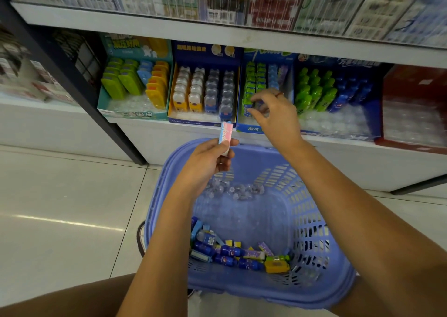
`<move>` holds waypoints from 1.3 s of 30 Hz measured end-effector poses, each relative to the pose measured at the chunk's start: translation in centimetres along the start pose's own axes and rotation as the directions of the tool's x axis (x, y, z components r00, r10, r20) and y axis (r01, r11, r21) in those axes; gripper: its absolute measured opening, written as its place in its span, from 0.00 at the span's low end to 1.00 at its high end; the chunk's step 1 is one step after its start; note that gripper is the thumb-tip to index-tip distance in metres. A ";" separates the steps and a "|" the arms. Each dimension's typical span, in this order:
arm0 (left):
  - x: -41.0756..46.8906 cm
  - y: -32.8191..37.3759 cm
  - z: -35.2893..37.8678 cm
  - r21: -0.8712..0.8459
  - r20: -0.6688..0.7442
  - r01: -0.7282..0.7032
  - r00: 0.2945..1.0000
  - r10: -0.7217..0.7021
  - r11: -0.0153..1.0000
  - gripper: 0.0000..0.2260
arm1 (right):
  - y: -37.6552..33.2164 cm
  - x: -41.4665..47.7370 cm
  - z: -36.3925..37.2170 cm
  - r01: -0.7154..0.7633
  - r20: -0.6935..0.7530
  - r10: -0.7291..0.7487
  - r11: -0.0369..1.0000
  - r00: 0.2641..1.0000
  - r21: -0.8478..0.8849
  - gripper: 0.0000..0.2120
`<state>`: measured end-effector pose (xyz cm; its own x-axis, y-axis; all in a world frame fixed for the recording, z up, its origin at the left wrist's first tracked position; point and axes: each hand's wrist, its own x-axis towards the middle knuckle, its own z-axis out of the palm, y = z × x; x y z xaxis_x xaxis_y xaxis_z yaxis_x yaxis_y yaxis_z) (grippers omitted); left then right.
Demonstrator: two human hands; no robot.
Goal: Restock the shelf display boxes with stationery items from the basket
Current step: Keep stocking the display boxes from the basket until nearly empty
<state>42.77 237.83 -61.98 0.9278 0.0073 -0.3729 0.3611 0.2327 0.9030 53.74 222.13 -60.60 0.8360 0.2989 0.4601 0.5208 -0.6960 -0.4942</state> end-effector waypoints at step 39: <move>3.6 -1.1 5.6 0.923 0.307 -0.371 0.873 0.378 0.107 0.31 | 4.1 4.9 -3.8 -0.306 0.186 0.304 0.952 0.934 -0.020 0.09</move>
<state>46.24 232.16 -63.12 0.9754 -0.2048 0.0812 -0.2196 -0.8751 0.4312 59.35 218.24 -57.57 0.9717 0.1890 0.1418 0.2363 -0.7667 -0.5969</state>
